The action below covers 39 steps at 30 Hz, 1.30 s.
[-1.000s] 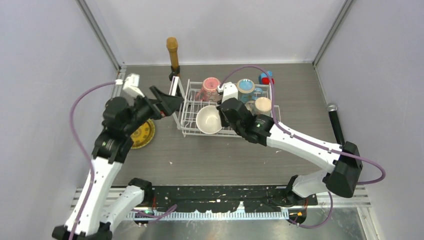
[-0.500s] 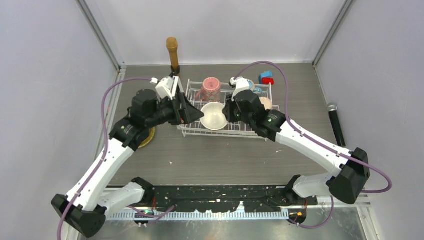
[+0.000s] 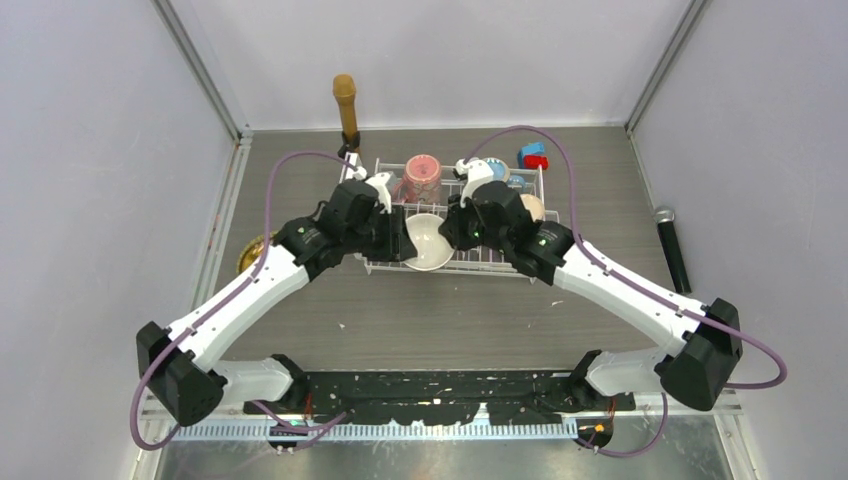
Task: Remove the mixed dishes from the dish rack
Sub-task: Pick up the bowl from the dish rack, then place the bowl at the center of the board.
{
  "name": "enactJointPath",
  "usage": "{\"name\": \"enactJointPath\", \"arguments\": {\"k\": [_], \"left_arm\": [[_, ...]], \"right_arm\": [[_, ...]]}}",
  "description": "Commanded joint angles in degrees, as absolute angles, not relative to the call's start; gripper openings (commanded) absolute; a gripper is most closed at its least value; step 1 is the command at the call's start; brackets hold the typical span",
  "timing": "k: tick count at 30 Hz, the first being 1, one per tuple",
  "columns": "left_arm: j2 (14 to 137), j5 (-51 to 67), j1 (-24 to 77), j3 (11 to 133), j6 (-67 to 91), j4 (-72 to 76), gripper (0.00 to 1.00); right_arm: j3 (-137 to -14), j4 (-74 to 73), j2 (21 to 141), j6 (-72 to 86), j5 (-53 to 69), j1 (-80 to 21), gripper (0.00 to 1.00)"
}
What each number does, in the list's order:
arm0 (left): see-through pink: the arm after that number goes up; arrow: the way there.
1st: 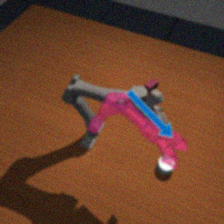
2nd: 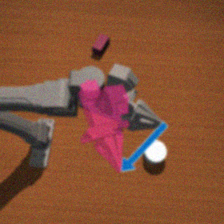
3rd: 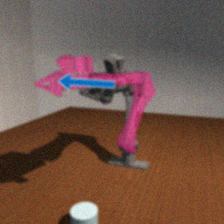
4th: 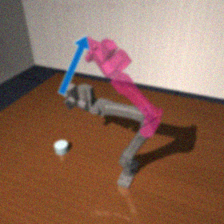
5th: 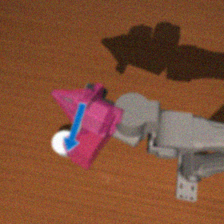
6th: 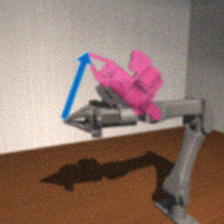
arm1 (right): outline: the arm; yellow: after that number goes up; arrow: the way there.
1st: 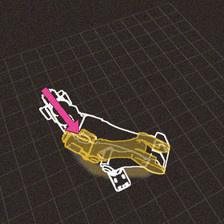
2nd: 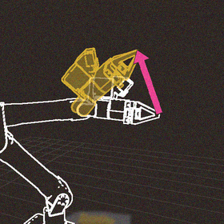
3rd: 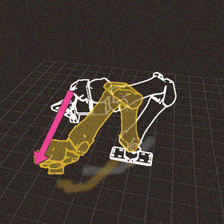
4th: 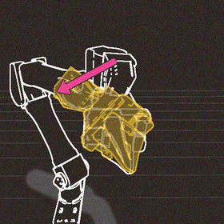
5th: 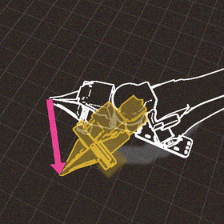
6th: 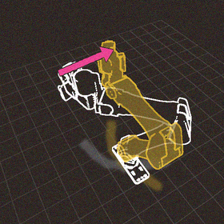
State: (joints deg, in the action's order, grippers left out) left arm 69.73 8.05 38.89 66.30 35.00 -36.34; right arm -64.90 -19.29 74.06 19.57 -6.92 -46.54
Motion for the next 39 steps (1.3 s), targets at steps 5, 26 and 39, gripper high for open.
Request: {"name": "enactJointPath", "arguments": {"k": [5, 26, 39], "left_arm": [[72.41, 3.17, 42.49, 70.94, 30.99, -40.34, 0.0], [54.93, -5.05, 42.54, 46.35, 39.84, -51.36, 0.0], [52.46, -21.1, 42.32, 35.58, 56.39, -51.88, 0.0]], "right_arm": [[-65.31, -13.12, 70.02, 19.44, -3.76, -46.76, 0.12], [-58.79, -7.49, 62.31, 23.02, -16.02, -45.81, 1.0], [-56.23, -4.9, 61.64, 23.19, -22.63, -45.32, 1.0]]}}
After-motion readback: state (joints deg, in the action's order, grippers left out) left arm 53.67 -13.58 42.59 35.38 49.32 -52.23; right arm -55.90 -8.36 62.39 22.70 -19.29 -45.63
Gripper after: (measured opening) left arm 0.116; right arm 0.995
